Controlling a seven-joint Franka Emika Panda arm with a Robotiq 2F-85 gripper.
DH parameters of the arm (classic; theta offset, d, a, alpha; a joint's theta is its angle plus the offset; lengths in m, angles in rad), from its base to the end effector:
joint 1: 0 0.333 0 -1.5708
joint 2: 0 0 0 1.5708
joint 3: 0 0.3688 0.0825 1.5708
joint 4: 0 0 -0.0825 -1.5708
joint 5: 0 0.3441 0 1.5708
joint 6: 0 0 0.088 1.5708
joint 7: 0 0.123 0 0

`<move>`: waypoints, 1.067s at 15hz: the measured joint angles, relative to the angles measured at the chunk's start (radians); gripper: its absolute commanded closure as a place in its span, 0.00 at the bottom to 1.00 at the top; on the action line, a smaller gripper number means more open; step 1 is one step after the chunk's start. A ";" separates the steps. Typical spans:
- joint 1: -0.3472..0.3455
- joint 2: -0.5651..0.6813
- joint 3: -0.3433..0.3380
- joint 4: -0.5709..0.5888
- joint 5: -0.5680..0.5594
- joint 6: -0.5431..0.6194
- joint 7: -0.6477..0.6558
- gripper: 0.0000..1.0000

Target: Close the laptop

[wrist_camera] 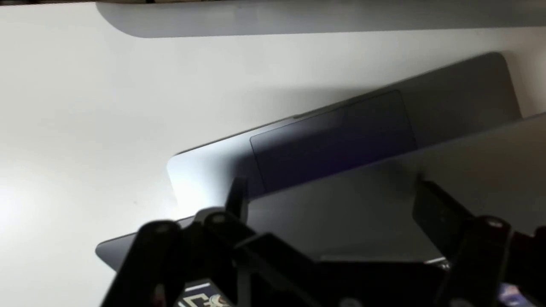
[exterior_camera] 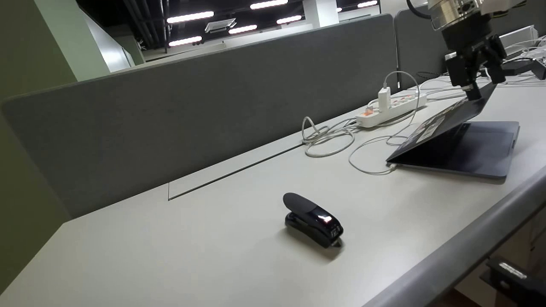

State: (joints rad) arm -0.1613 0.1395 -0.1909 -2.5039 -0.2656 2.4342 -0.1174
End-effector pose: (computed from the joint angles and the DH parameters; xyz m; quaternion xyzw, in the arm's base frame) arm 0.4032 -0.1523 0.2867 0.9907 -0.0076 -0.1213 0.0618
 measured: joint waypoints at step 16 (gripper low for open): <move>0.022 0.177 0.000 0.024 -0.307 0.077 -0.020 0.00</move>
State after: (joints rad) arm -0.1396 0.3166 -0.1914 -2.4801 -0.5722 2.5115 -0.1371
